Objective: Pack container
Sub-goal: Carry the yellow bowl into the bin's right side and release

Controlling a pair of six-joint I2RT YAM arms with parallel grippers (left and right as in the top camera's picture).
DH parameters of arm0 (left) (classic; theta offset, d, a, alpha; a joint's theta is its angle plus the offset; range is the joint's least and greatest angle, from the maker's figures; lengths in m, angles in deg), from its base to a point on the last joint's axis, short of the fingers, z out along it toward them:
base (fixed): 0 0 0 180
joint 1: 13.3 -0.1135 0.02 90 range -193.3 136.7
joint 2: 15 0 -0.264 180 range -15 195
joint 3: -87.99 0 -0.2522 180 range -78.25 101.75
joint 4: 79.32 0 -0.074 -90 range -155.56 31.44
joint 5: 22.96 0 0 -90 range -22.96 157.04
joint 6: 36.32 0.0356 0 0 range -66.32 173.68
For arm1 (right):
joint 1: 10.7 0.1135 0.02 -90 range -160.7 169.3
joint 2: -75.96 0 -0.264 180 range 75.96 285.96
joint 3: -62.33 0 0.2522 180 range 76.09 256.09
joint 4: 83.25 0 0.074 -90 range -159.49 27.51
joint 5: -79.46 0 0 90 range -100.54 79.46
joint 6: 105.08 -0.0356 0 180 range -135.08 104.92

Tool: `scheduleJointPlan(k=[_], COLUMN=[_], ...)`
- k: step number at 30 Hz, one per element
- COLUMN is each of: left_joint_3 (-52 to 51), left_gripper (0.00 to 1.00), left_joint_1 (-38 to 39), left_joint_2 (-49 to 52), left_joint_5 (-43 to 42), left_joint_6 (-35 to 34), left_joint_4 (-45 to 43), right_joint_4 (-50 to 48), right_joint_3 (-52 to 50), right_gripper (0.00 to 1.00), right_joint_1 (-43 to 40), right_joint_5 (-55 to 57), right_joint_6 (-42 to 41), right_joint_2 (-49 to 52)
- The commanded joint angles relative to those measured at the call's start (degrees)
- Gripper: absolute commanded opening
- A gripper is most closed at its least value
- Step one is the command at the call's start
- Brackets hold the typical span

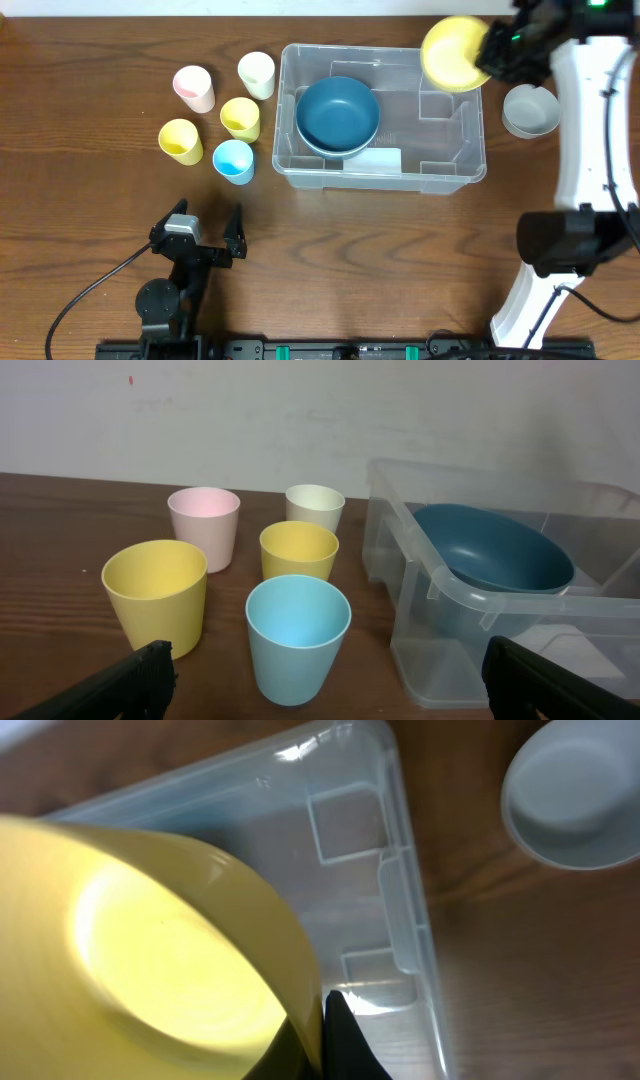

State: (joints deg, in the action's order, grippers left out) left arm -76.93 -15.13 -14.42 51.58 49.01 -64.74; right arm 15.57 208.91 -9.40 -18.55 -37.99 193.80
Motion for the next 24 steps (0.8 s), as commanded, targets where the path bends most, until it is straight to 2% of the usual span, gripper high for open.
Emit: scheduleJointPlan(k=[1, 8, 16, 24], left_joint_3=[-1.1, -1.1, -1.1, -1.1], left_gripper=[0.98, 0.98, 0.98, 0.98], left_joint_1=[-0.3, -0.3, -0.2, -0.3], left_joint_2=[-0.3, -0.3, -0.3, -0.3], left_joint_5=[-0.4, -0.4, -0.4, -0.4], left_joint_6=[-0.3, -0.3, -0.3, -0.3], left_joint_4=[1.8, 1.8, 1.8, 1.8], right_joint_4=[-3.0, -9.4, -21.2, -30.8], right_joint_3=[-5.9, -16.1, -27.5, -34.2], right_gripper=[0.01, 0.01, 0.01, 0.01], right_joint_1=[1.2, 2.6, 3.0, 3.4], right_joint_5=[0.8, -2.1, -2.8, -3.0], right_joint_6=[0.2, -0.2, -2.0, -6.0], right_joint_2=[0.6, 0.7, 0.7, 0.7])
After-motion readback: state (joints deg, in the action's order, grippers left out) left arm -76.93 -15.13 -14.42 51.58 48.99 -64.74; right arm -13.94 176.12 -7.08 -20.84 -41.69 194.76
